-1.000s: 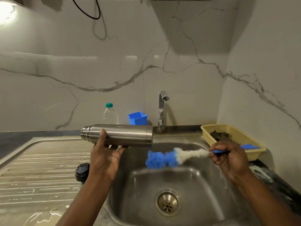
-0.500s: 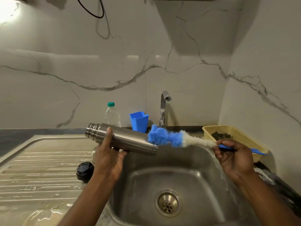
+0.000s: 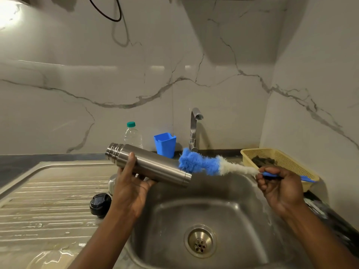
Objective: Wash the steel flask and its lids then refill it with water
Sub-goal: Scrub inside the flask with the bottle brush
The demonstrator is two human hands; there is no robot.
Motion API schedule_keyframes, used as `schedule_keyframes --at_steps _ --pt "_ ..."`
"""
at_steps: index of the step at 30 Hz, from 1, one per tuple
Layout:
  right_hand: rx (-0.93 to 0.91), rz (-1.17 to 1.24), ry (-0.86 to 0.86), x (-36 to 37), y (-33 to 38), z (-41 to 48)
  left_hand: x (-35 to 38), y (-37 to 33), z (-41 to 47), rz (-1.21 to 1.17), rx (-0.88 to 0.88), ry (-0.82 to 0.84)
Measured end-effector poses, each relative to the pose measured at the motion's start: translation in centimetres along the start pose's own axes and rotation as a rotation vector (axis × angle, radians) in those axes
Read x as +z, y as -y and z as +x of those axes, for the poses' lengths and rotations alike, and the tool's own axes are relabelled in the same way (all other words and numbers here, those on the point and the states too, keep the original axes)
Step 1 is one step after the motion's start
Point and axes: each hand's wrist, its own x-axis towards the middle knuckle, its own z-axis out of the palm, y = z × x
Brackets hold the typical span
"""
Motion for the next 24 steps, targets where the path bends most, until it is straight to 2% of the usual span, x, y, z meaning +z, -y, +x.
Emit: schedule_keyframes --at_steps 6,11,16,21,24 --pt "0.088 -0.038 0.119 1.4 -2.2 -0.7 0.6 1.2 -1.0 0.079 -0.043 0.051" --pt "0.058 -0.005 0.070 0.8 -1.0 -0.6 0.5 0.8 -0.8 0.075 -0.021 0.043" --pt "0.160 0.004 0.167 2.2 -2.7 -1.2 0.4 2.2 -1.2 0.160 -0.099 0.064" --pt "0.086 -0.005 0.135 1.7 -1.5 -1.2 0.2 1.8 -0.8 0.203 -0.051 0.062" --pt "0.128 0.006 0.170 2.3 -2.2 -1.5 0.2 2.2 -1.0 0.239 -0.071 0.100"
